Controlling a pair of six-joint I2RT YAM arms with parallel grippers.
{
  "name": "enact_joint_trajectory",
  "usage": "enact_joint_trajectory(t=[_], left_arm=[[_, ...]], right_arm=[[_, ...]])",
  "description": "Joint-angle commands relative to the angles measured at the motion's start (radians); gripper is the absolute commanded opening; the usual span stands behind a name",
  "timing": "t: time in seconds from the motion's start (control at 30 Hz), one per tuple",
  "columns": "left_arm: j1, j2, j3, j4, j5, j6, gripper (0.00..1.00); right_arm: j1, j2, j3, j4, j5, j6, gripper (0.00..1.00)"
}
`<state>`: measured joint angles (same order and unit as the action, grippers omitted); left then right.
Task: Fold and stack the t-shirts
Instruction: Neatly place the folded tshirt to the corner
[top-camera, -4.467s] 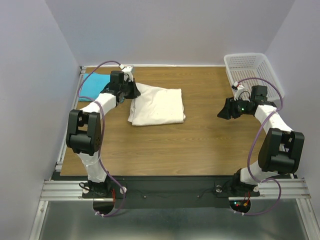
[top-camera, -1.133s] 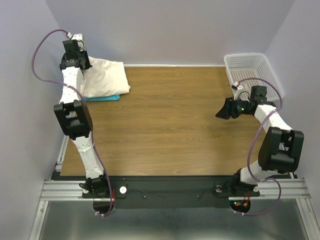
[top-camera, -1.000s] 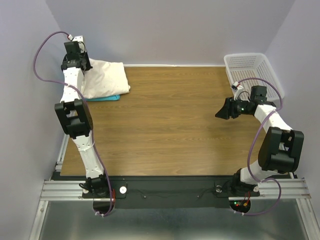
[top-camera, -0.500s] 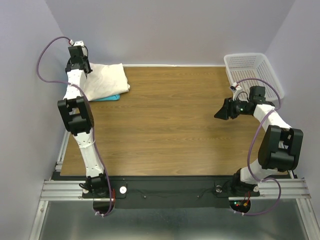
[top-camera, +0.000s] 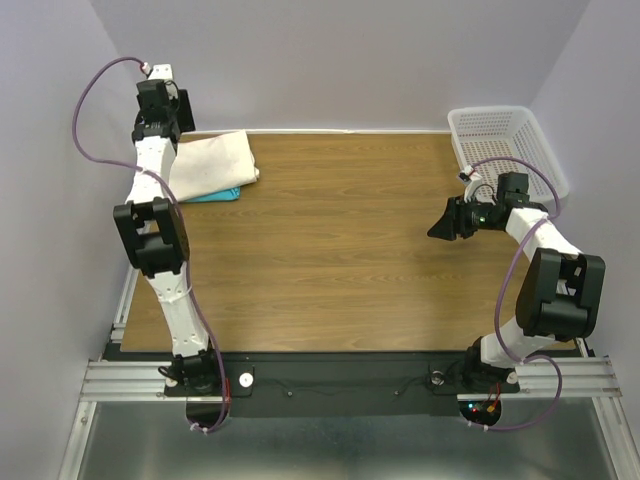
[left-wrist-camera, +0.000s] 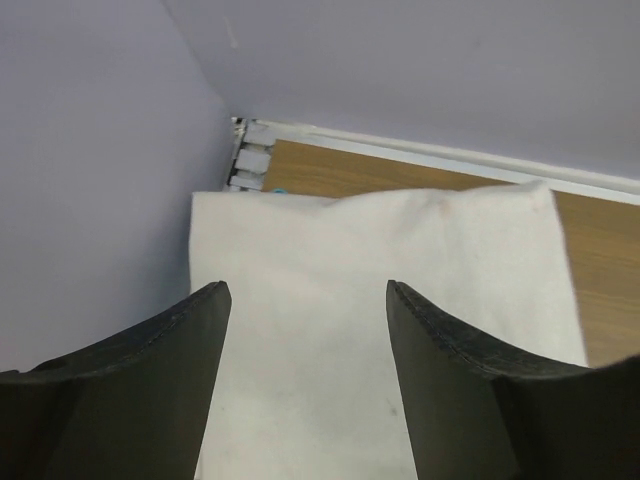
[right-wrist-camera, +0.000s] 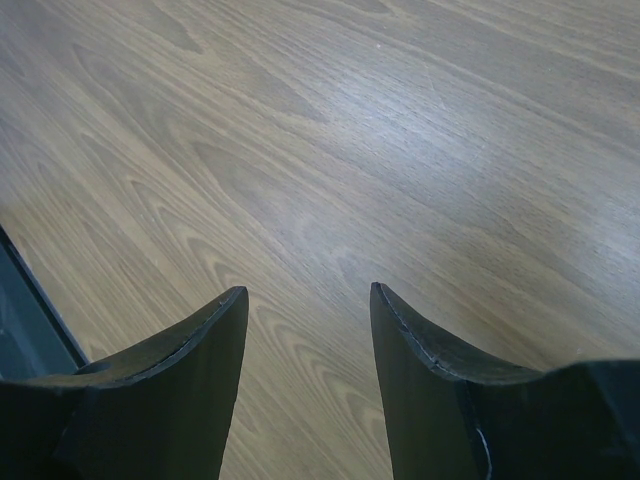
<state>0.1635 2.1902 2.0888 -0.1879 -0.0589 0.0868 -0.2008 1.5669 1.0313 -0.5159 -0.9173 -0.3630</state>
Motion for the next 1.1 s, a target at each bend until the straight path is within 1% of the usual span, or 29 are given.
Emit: enact_joint_trajectory(t=[0.0,0.03,0.07,0.1,0.13,0.17,0.23,0.27,0.33,0.63,0.77,0.83,1.07], left_arm=[[-0.042,-0.205,-0.113,0.082,0.181,0.068,0.73],[-0.076,-0.233,-0.18,0.084,0.206,0.089,0.73],[-0.096,-0.245,-0.212,0.09,0.24,0.137,0.73],[-0.126,-0.256,-0.248,0.094,0.234,0.169,0.73],[-0.16,-0.268,-0.303,0.097,0.196,0.233,0.73],[-0.217,-0.27,-0.326,0.097,0.174,0.273,0.73],[-0.268,-0.267,-0.39,0.1,0.13,0.344,0.73],[-0.313,-0.261,-0.409,0.116,0.069,0.375,0.73],[-0.341,-0.245,-0.444,0.123,-0.008,0.436,0.73],[-0.398,-0.152,-0.451,0.131,-0.127,0.511,0.72],[-0.42,-0.109,-0.438,0.131,-0.223,0.53,0.72],[-0.424,-0.093,-0.434,0.131,-0.239,0.531,0.72],[-0.435,-0.09,-0.466,0.136,-0.217,0.544,0.72]], right_arm=[[0.009,-0.004,0.003,0.008,-0.014,-0.013,0.58],[0.009,-0.004,0.003,0.008,-0.012,-0.014,0.58],[0.009,-0.007,0.003,0.008,-0.014,-0.011,0.58],[0.009,-0.01,0.004,0.008,-0.012,-0.011,0.58],[0.009,-0.011,0.003,0.008,-0.012,-0.011,0.58],[0.009,-0.013,0.003,0.007,-0.012,-0.011,0.58],[0.009,-0.016,0.003,0.007,-0.012,-0.011,0.58],[0.009,-0.021,0.003,0.007,-0.014,-0.01,0.58],[0.009,-0.024,0.003,0.005,-0.014,-0.01,0.58],[0.009,-0.022,0.003,0.005,-0.011,-0.01,0.58],[0.009,-0.021,0.004,0.005,-0.009,-0.01,0.58],[0.009,-0.019,0.004,0.005,-0.011,-0.011,0.58],[0.009,-0.015,0.006,0.005,-0.014,-0.01,0.58]])
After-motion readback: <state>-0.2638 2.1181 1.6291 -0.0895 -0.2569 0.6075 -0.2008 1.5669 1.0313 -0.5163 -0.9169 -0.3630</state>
